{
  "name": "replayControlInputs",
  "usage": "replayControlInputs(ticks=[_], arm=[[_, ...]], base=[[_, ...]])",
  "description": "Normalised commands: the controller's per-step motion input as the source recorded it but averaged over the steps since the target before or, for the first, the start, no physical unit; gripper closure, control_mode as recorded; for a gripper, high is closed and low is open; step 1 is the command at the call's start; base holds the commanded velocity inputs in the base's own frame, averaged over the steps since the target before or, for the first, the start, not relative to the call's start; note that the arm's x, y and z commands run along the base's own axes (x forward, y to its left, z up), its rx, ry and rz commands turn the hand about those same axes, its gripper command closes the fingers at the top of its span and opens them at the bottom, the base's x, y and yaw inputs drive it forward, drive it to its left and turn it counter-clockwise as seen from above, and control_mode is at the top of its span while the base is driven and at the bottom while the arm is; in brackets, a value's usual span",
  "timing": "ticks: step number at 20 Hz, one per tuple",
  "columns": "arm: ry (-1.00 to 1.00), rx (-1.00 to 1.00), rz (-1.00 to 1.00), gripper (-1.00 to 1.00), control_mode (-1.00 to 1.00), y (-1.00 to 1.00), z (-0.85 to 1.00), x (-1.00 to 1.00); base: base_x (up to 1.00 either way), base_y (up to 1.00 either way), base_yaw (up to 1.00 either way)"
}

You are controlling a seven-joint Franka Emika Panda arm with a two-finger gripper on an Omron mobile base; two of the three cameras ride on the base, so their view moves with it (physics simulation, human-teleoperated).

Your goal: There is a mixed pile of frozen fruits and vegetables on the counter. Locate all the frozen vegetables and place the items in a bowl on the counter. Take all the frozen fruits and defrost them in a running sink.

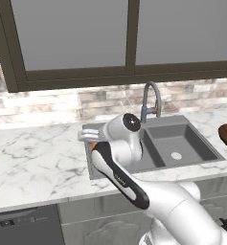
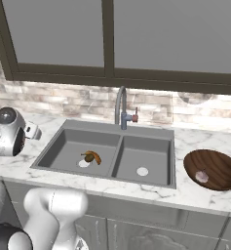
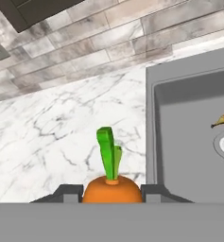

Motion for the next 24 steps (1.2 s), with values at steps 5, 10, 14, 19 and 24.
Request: replayControlInputs(ticks=[5, 10, 14, 19, 24], arm=[[0.08, -0.09, -0.04, 1.00, -1.00, -0.43, 0.55, -0.40], [0.08, -0.08, -0.05, 1.00, -1.00, -0.47, 0.56, -0.39], [0.09, -0.05, -0.04, 1.00, -1.00, -0.53, 0.49, -0.42], [0.04, -0.01, -0.02, 1.00, -1.00, -0.56, 0.23, -0.47], [0.00, 0.00, 0.00, 1.00, -1.00, -0.62, 0.05, -0.59]], base=[[0.00, 0.00, 0.00], [0.00, 0.00, 0.00], [0.00, 0.00, 0.00], [0.00, 0.00, 0.00], [0.00, 0.00, 0.00]])
